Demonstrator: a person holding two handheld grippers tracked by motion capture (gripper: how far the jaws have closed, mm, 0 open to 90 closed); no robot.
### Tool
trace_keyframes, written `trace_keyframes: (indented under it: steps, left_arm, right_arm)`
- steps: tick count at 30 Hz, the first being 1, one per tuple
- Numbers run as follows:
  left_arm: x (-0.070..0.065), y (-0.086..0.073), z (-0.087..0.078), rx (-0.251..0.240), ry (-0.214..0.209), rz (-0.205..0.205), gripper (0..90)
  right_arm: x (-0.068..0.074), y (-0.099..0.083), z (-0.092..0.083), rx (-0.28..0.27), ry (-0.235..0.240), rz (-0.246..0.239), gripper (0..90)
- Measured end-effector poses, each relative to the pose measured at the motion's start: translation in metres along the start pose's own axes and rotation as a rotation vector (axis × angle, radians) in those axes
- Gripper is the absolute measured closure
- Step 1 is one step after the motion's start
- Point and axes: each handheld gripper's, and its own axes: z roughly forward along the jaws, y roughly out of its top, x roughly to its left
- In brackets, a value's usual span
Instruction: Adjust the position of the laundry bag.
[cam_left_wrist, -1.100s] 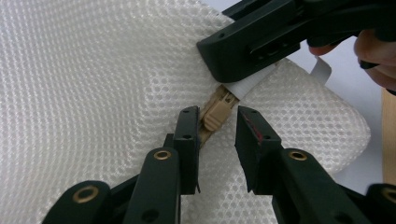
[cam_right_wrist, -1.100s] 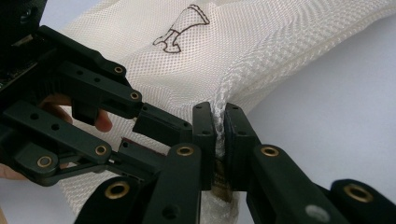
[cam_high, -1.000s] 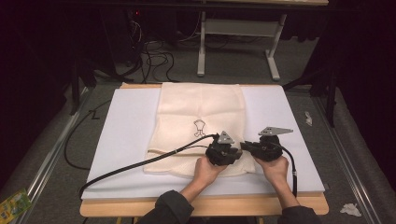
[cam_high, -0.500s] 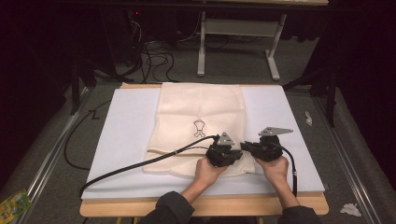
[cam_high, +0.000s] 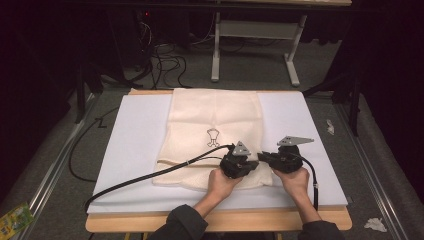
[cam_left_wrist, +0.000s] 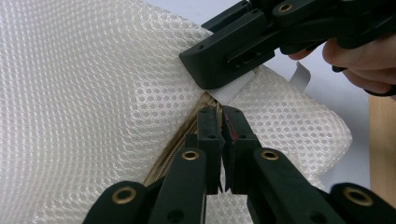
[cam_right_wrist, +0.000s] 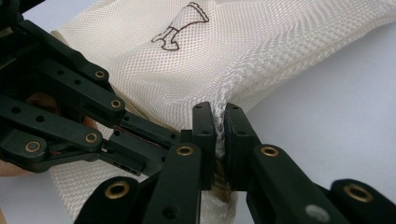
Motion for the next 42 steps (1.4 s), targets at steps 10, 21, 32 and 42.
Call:
trace_keyframes:
  steps: [10,21,32,42]
  left_arm:
    - [-0.001,0.001,-0.004,0.015,0.016,0.016,87.0]
    - [-0.001,-0.001,-0.007,0.024,0.035,0.030,87.1]
    - [0.001,-0.002,-0.012,0.031,0.043,0.030,87.1]
    - [0.003,-0.005,-0.017,0.035,0.067,0.030,87.2]
  right_arm:
    - [0.000,-0.001,0.000,0.001,0.005,-0.008,86.1]
    - [0.000,-0.001,0.001,0.006,0.008,-0.012,86.1]
    - [0.001,-0.001,0.003,0.007,0.020,-0.013,86.2]
    - [-0.002,-0.003,-0.001,0.004,0.008,-0.006,86.2]
